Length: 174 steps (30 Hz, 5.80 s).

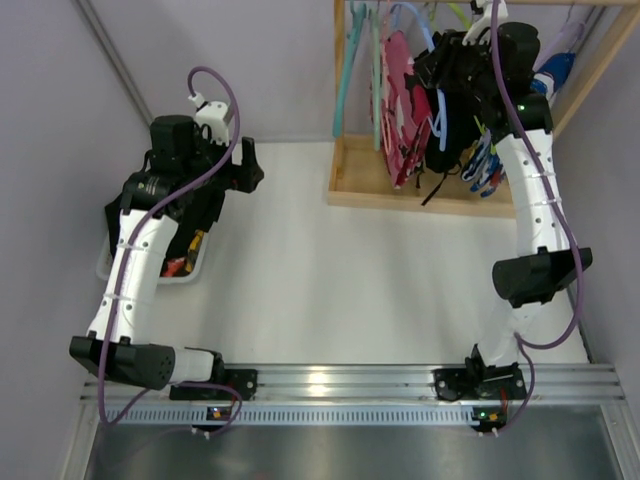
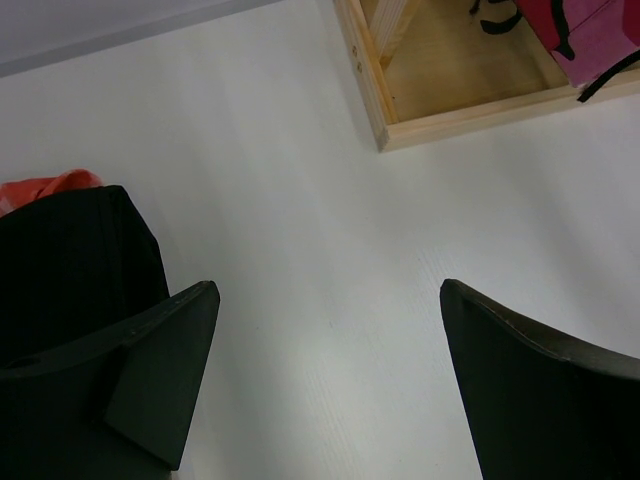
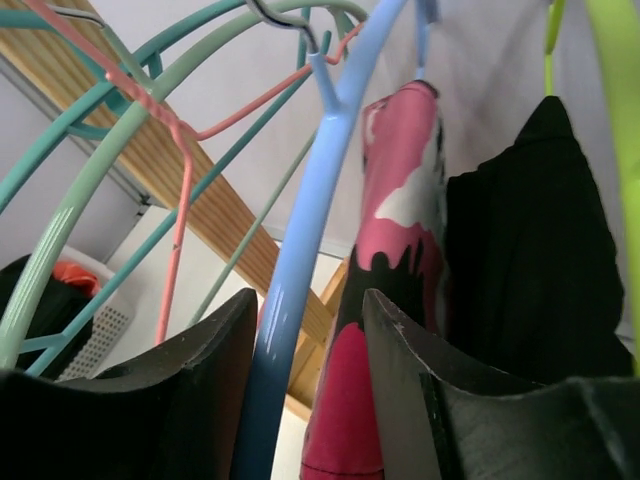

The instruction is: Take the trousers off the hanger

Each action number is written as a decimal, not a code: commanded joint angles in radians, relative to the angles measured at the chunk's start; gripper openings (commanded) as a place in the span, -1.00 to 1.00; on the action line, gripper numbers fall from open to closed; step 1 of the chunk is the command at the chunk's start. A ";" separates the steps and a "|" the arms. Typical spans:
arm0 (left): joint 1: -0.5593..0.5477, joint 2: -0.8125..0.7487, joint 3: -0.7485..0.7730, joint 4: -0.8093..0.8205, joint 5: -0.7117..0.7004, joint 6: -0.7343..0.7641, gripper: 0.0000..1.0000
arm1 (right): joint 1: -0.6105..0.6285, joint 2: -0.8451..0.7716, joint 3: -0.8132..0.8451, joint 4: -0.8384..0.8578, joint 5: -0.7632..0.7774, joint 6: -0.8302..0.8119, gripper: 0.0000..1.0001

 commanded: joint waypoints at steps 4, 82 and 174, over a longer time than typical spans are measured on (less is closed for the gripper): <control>0.006 -0.004 0.005 0.056 0.015 -0.002 0.97 | 0.028 0.010 0.037 0.037 0.006 0.015 -0.55; 0.006 0.053 0.003 0.096 0.000 -0.119 0.97 | -0.073 -0.049 -0.159 0.706 -0.543 0.985 -1.00; -0.999 0.496 -0.584 1.757 -0.576 0.406 0.97 | -0.117 -0.829 -0.785 0.407 -0.129 0.967 -1.00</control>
